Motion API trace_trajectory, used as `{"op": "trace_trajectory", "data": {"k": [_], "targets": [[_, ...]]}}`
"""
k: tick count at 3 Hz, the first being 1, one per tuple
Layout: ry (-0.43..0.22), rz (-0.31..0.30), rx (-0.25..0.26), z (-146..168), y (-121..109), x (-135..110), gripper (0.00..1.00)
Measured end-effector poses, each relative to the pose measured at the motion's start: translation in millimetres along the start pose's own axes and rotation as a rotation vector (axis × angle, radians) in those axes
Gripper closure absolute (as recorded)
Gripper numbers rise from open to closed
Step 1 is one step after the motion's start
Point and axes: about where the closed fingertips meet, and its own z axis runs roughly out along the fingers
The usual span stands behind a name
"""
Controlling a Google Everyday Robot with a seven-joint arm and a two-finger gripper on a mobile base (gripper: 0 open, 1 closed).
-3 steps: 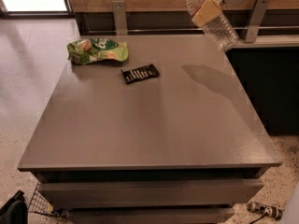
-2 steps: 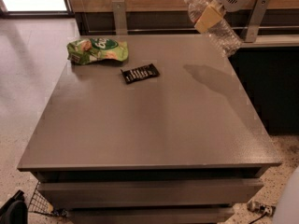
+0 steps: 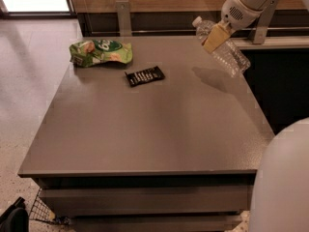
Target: Knock water bottle over
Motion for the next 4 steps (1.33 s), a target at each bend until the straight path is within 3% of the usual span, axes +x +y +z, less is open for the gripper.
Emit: {"op": "trace_trajectory", "data": {"k": [2, 3, 4], "targets": [[0.045, 0.032, -0.164, 49.5, 8.7, 12.1, 1.00], [0.035, 0.021, -0.214, 64.3, 13.5, 7.4, 1.00], [-0.003, -0.028, -0.270, 85.1, 21.3, -17.9, 0.97]]}}
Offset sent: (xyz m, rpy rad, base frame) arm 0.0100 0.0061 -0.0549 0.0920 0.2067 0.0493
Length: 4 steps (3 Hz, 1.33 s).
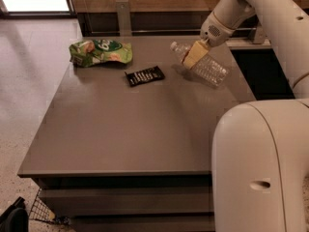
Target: Knock water bottle over
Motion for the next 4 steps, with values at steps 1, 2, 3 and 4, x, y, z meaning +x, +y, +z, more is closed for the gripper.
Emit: {"op": "trace_trajectory", "data": {"k": [1, 2, 3, 4], "targets": [[-0.025, -0.031, -0.001, 6.3, -0.7, -14.7, 0.74], [-0.027, -0.030, -0.001, 10.3, -1.9, -15.9, 0.51], [-0.028, -0.030, -0.001, 14.6, -2.9, -17.4, 0.28], [-0.030, -0.030, -0.003, 18.8, -3.8, -18.8, 0.05]]}}
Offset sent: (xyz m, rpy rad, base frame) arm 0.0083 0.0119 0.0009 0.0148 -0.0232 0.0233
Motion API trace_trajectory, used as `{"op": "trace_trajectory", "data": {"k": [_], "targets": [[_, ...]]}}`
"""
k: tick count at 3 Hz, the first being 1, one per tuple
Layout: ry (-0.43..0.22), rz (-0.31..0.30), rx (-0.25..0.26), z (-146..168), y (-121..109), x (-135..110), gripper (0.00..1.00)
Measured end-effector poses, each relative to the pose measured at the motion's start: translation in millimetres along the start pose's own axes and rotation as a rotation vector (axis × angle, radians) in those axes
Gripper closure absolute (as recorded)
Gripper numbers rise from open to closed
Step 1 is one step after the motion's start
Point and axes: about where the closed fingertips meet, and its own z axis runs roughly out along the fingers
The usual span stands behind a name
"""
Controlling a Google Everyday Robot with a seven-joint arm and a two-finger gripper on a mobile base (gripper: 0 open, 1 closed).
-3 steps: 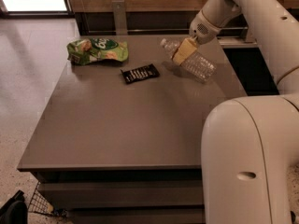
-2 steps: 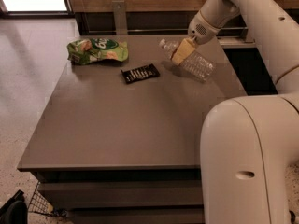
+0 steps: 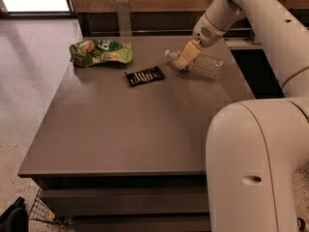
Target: Knock water bottle over
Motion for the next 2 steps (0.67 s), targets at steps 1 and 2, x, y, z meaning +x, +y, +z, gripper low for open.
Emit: {"op": "trace_trajectory", "data": {"k": [1, 2], "targets": [[-0.001, 0.000, -0.001, 2.9, -0.6, -0.8, 0.00], [-0.001, 0.000, -0.001, 2.9, -0.6, -0.8, 0.00]]}}
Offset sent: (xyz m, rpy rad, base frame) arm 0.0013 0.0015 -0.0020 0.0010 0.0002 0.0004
